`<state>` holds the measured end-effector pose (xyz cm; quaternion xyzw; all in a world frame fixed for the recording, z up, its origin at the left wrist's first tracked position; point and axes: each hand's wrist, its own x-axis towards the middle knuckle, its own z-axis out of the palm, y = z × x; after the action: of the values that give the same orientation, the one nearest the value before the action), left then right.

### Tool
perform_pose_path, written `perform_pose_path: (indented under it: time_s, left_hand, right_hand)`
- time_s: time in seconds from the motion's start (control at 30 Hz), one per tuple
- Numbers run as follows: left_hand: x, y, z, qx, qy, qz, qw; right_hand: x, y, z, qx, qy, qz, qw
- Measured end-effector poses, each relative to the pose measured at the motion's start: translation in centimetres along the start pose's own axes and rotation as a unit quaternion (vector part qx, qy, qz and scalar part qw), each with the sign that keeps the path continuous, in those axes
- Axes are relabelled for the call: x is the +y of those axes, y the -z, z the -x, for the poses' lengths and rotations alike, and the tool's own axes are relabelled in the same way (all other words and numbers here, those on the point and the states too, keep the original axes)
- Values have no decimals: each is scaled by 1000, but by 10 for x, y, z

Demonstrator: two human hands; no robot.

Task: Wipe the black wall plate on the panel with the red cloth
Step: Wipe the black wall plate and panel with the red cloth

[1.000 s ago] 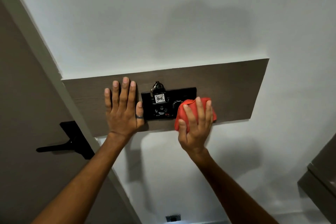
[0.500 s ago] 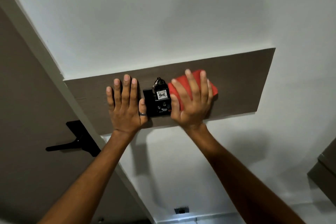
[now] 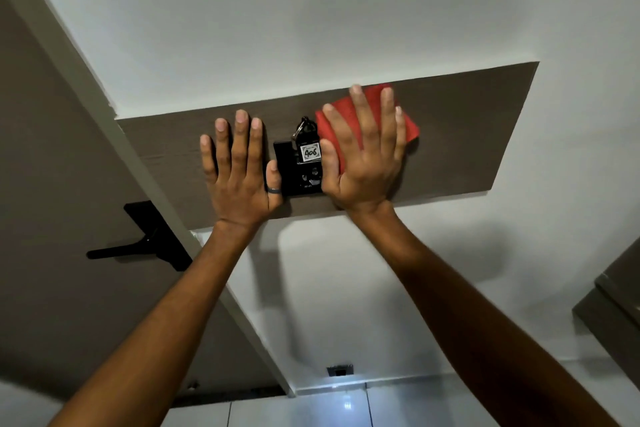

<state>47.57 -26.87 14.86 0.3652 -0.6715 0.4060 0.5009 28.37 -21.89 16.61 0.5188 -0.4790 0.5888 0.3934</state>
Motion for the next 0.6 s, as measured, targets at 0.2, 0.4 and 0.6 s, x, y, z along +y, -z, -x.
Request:
perform_pose_path:
  time_s: [0.2, 0.4, 0.6]
  left_hand:
    - [0, 4, -3, 2, -10, -8, 1000]
    - [-1, 4, -3, 7, -14, 7, 1000]
    - [0, 5, -3, 5, -9, 9, 1000]
  right_hand:
    - [18, 19, 30, -25, 102, 19, 994]
    - [0, 0, 8, 19, 52, -3, 998]
    - [15, 13, 78, 0, 51, 14, 999]
